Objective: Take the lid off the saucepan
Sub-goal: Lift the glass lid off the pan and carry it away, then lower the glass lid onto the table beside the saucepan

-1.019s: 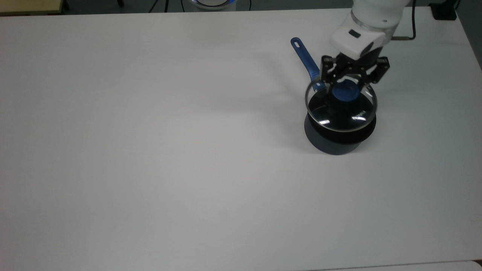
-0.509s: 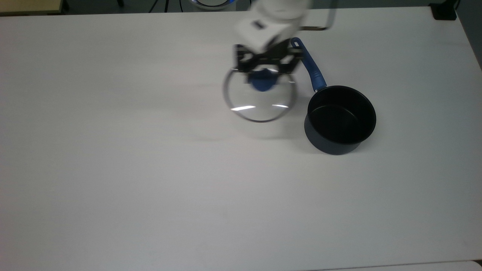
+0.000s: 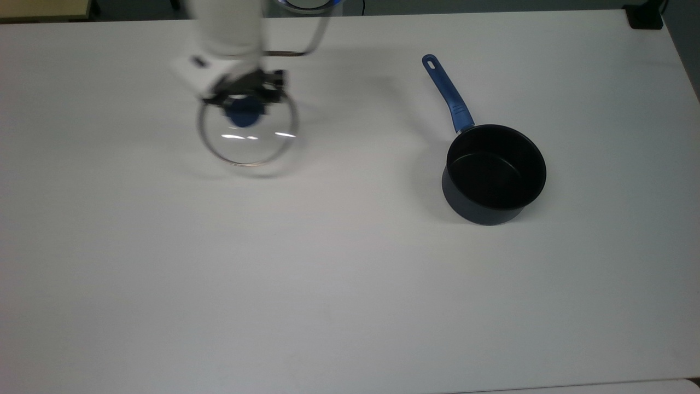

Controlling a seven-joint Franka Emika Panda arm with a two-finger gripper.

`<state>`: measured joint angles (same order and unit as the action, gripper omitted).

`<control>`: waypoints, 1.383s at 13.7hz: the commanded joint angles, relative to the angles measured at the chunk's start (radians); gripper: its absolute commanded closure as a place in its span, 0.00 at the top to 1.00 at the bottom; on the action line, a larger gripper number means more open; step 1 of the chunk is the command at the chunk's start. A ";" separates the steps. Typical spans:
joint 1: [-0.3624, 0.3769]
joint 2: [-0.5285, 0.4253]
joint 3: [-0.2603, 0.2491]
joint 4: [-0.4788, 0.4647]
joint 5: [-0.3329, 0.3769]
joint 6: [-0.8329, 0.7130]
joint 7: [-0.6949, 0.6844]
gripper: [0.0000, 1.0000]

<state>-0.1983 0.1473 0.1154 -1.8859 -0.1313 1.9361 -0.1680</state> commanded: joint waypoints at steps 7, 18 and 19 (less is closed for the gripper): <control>-0.201 -0.008 -0.002 -0.186 0.015 0.305 -0.211 0.61; -0.105 0.017 0.009 -0.025 0.021 0.148 0.087 1.00; -0.098 0.017 0.013 0.044 0.022 0.067 0.114 1.00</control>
<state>-0.3108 0.1999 0.1200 -2.0060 -0.1281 2.2217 -0.1272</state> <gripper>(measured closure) 0.000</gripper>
